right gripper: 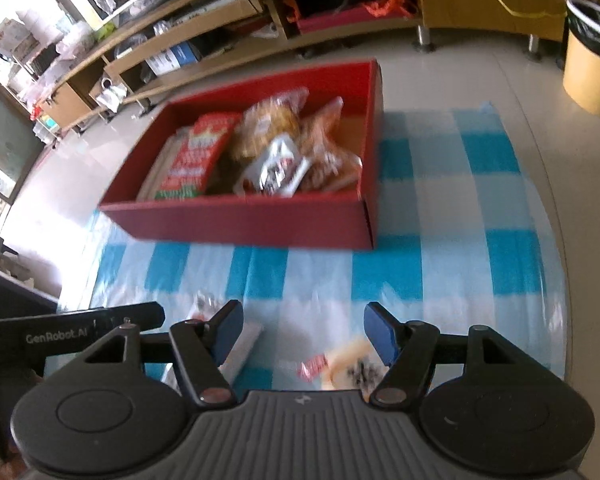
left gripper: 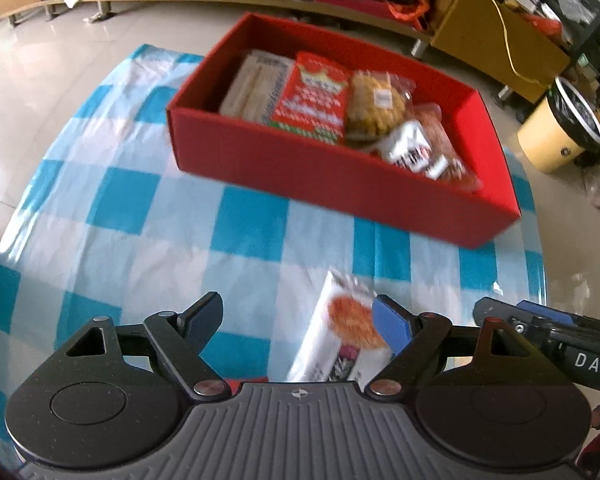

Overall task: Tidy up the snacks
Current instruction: 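Move both tools back over the white shredded-snack bag and steamed bun pack, then grasp the white shredded-snack bag with the left tool while the right tool grasps the bun pack, then carry the shredded-snack bag and bun pack into the red box with both tools, then lower both packs into the box and open both tools to release them, then move the left tool over the red candy bag while the right tool moves over the sausage pack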

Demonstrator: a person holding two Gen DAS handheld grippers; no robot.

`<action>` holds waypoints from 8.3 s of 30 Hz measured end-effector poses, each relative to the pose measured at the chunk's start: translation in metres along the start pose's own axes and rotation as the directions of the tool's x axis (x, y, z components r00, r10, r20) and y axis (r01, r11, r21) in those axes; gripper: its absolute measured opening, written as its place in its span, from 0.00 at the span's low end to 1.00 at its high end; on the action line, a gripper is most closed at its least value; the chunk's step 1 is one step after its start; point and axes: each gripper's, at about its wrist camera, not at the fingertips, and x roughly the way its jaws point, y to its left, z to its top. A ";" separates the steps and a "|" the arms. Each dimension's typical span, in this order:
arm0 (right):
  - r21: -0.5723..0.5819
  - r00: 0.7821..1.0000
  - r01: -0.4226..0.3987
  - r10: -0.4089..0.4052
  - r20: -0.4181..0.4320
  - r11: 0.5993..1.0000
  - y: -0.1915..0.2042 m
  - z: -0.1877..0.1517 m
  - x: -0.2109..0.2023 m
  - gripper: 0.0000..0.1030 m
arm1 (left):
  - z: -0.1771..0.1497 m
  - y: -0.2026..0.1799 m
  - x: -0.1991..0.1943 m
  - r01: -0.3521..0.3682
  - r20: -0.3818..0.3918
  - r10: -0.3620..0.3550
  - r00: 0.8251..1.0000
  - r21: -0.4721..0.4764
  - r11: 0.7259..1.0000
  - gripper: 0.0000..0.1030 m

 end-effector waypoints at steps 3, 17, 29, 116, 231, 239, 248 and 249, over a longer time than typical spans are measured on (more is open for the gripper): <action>0.014 1.000 -0.002 0.002 -0.017 1.000 -0.004 -0.011 -0.001 0.62 | -0.009 -0.008 0.002 0.003 -0.011 -0.003 1.000 0.032 0.999 0.84; 0.107 1.000 -0.008 0.010 -0.024 0.994 -0.023 -0.042 -0.020 0.62 | -0.032 -0.039 0.032 -0.012 -0.083 0.025 0.996 0.146 0.989 0.85; 0.244 0.997 -0.039 0.056 -0.062 0.969 -0.041 -0.039 -0.001 0.70 | -0.041 -0.035 0.033 -0.022 -0.112 0.039 0.993 0.149 0.989 0.62; -0.050 0.988 -0.016 0.024 0.155 0.999 0.022 0.046 -0.015 0.57 | 0.060 -0.045 -0.033 -0.041 0.161 0.022 0.987 0.111 0.993 0.50; -0.229 0.999 -0.016 0.024 0.033 0.973 0.072 -0.024 -0.001 0.69 | -0.050 0.041 -0.038 -0.082 -0.025 0.078 0.997 -0.159 0.984 0.83; -0.278 1.000 -0.003 -0.004 -0.022 0.961 0.078 -0.052 0.001 0.69 | -0.084 0.045 -0.032 -0.112 -0.071 0.101 0.992 -0.183 0.977 0.85; -0.284 0.997 -0.020 -0.003 -0.078 0.958 0.074 -0.068 0.004 0.75 | -0.093 0.055 -0.023 -0.118 -0.086 0.100 0.991 -0.252 0.961 0.89; -0.279 0.997 -0.017 -0.006 -0.082 0.960 0.071 -0.069 0.005 0.75 | -0.093 0.056 -0.022 -0.117 -0.084 0.099 0.992 -0.258 0.959 0.89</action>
